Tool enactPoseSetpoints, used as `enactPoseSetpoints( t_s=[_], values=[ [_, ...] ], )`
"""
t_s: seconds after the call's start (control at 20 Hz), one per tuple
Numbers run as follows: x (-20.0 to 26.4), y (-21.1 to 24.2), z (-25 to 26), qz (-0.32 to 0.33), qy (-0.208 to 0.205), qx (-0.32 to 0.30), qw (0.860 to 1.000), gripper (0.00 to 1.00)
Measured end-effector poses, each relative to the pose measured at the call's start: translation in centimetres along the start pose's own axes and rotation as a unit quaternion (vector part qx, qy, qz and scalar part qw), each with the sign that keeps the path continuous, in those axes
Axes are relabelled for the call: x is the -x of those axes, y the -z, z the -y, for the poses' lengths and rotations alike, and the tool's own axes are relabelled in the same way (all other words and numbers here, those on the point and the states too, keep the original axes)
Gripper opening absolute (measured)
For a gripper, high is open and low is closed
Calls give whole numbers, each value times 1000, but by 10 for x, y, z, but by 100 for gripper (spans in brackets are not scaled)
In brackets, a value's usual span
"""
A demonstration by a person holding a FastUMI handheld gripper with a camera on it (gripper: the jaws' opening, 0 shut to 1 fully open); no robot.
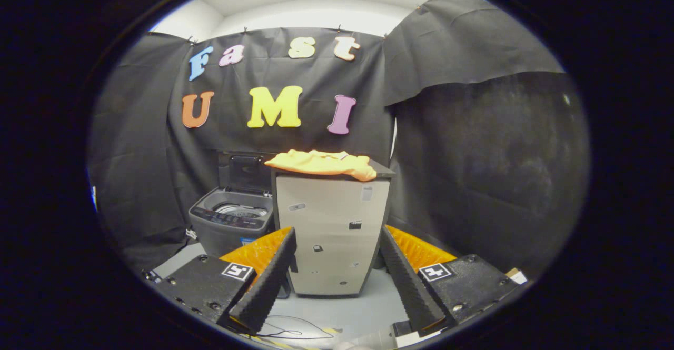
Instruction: Put the clothes into the washing machine and then close the washing machine lid.
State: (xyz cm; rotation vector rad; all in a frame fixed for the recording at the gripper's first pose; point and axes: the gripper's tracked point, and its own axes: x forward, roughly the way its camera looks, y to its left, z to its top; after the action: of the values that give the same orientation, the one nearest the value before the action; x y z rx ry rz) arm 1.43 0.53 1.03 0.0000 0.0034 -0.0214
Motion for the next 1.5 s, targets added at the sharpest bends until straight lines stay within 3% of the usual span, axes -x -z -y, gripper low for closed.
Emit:
enactPoseSetpoints(
  t_s=[0.35,0.65,1.15,1.5],
  values=[
    [-26,-48,-8,0,8,-6,1000,99],
    [-80,-108,-6,10,11,8,1000,99],
    [-208,-211,-28,32,-22,-4,999,99],
    [-313,-234,-54,0,-47,-13,999,99]
  ],
)
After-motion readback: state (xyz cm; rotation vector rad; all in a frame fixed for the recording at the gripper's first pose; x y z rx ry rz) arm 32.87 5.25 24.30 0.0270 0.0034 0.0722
